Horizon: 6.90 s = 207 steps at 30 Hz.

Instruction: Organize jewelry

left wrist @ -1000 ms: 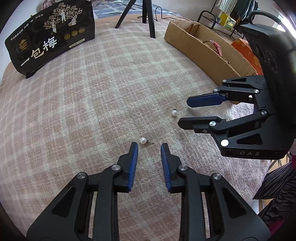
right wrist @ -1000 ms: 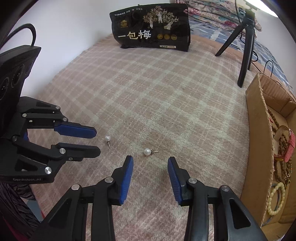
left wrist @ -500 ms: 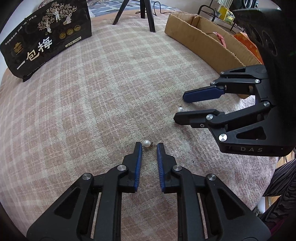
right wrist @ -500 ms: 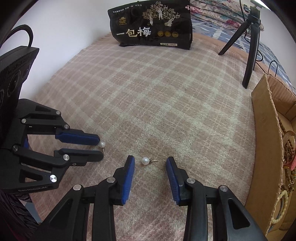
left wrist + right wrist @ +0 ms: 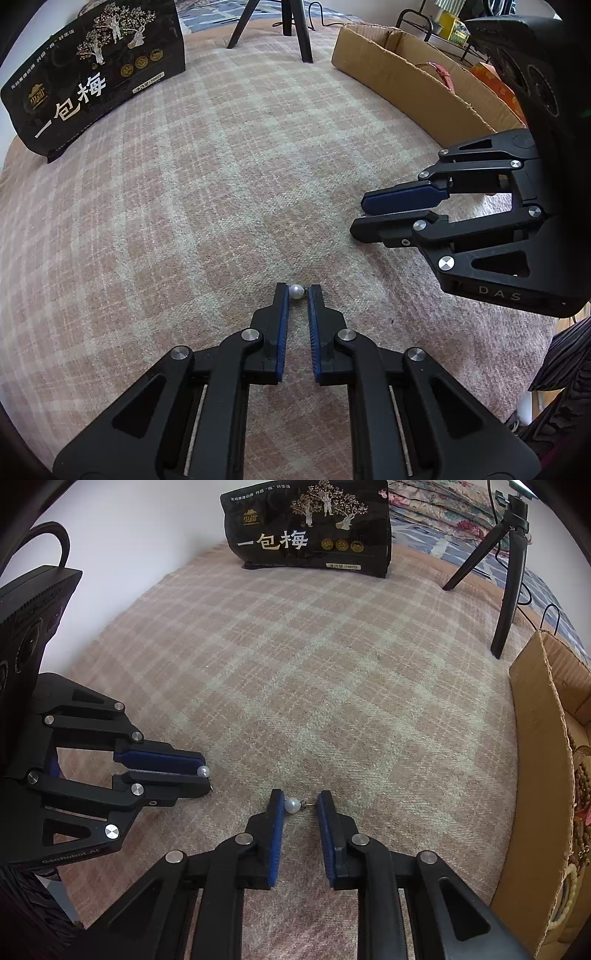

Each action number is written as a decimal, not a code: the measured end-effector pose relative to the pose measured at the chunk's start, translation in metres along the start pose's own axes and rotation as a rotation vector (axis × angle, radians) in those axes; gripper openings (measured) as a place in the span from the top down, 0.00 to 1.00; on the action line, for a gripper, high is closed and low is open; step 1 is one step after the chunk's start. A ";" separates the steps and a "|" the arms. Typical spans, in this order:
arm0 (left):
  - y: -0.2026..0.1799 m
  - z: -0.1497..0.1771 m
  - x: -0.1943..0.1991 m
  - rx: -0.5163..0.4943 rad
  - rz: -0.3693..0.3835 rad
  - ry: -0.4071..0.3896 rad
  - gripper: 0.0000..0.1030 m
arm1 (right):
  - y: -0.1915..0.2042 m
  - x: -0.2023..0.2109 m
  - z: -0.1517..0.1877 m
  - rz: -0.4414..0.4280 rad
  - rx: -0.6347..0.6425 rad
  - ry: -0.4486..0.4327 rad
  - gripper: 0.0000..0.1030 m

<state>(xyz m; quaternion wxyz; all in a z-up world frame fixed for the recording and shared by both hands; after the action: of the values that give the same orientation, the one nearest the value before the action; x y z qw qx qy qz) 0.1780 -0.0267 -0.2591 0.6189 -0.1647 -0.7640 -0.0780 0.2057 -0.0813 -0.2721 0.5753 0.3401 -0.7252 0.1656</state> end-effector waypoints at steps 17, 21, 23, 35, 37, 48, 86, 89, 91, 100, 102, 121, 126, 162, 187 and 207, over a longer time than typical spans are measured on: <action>0.006 -0.002 0.013 0.037 -0.006 -0.032 0.93 | -0.006 0.025 -0.002 -0.001 -0.032 -0.054 0.84; 0.007 -0.007 0.026 0.051 -0.009 -0.066 0.93 | -0.010 0.040 -0.003 -0.003 -0.049 -0.084 0.84; 0.007 -0.009 0.033 0.059 -0.007 -0.087 0.93 | -0.012 0.049 -0.003 -0.006 -0.056 -0.101 0.84; -0.013 -0.032 0.083 0.045 -0.004 -0.232 0.93 | -0.019 0.116 0.014 0.023 -0.086 -0.197 0.84; -0.018 -0.036 0.088 0.041 0.001 -0.249 0.93 | -0.021 0.126 0.020 0.029 -0.093 -0.211 0.84; -0.058 -0.066 0.103 -0.003 0.036 -0.311 0.93 | -0.060 0.169 0.059 0.097 -0.179 -0.253 0.84; -0.135 -0.190 0.060 -0.030 0.077 -0.354 0.93 | -0.155 0.175 0.106 0.164 -0.397 -0.257 0.84; -0.137 -0.195 0.058 -0.030 0.078 -0.352 0.93 | -0.158 0.174 0.107 0.166 -0.403 -0.255 0.84; -0.139 -0.197 0.057 -0.031 0.077 -0.351 0.93 | -0.159 0.173 0.107 0.169 -0.406 -0.253 0.84; -0.140 -0.202 0.056 -0.015 0.078 -0.357 0.93 | -0.161 0.172 0.105 0.183 -0.418 -0.247 0.83; -0.140 -0.203 0.058 -0.019 0.076 -0.358 0.93 | -0.161 0.172 0.105 0.190 -0.420 -0.249 0.83; -0.140 -0.205 0.067 -0.005 0.064 -0.380 0.53 | -0.165 0.183 0.106 0.350 -0.444 -0.263 0.21; -0.134 -0.203 0.073 0.007 0.055 -0.387 0.51 | -0.164 0.187 0.104 0.387 -0.445 -0.268 0.15; -0.113 -0.109 0.162 0.012 -0.012 -0.497 0.35 | -0.124 0.250 0.109 0.522 -0.533 -0.419 0.02; -0.113 -0.065 0.182 0.084 -0.112 -0.542 0.07 | -0.105 0.264 0.114 0.558 -0.538 -0.491 0.00; -0.111 -0.064 0.183 0.077 -0.147 -0.536 0.00 | -0.108 0.257 0.106 0.558 -0.548 -0.481 0.00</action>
<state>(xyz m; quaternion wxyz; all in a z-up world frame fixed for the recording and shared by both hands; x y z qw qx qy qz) 0.1651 -0.1228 -0.0576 0.3930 -0.0998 -0.9129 -0.0472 0.1755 -0.3034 -0.0755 0.3926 -0.0044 -0.9191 0.0325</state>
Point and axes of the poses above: each gripper's, at about its wrist camera, not at the fingertips, and x roughly against the way its jaws point, y to its left, z to its underside, the point moved 6 cm from there along -x, roughly the way its jaws point, and after that the axes turned 9 degrees about y, right-handed, at the moved point
